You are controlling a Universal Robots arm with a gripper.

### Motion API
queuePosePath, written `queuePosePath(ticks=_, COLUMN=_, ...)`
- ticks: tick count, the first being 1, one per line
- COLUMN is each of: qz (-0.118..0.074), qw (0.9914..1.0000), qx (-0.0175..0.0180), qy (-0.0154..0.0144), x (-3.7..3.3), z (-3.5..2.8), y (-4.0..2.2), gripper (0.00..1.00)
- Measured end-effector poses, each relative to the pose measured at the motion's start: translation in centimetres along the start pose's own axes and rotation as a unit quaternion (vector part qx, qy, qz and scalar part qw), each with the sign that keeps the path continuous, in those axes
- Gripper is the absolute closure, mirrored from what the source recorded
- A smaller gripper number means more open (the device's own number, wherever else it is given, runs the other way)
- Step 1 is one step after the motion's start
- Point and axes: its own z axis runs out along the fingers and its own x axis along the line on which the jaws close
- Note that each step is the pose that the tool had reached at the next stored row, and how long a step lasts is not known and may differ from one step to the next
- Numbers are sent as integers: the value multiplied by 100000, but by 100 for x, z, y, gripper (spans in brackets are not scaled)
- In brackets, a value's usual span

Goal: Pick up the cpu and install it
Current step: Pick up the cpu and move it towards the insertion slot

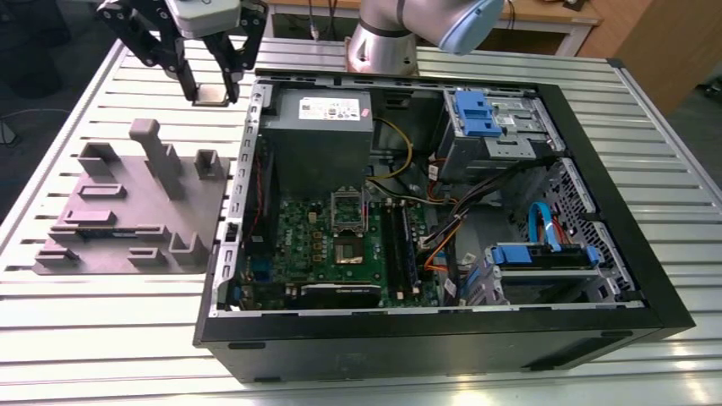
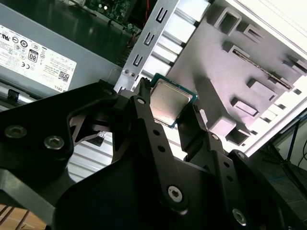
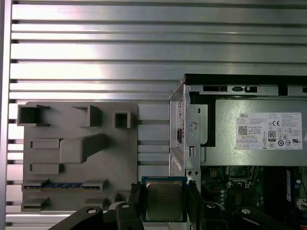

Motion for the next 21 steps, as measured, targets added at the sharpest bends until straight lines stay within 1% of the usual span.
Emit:
queuePosePath(ticks=13, qz=-1, qw=100000, qx=-4, qy=-4, x=-88, z=2, y=1, gripper=53)
queuePosePath(ticks=21, qz=0, qw=100000, qx=0, qy=-1, x=-120, z=2, y=1, gripper=53)
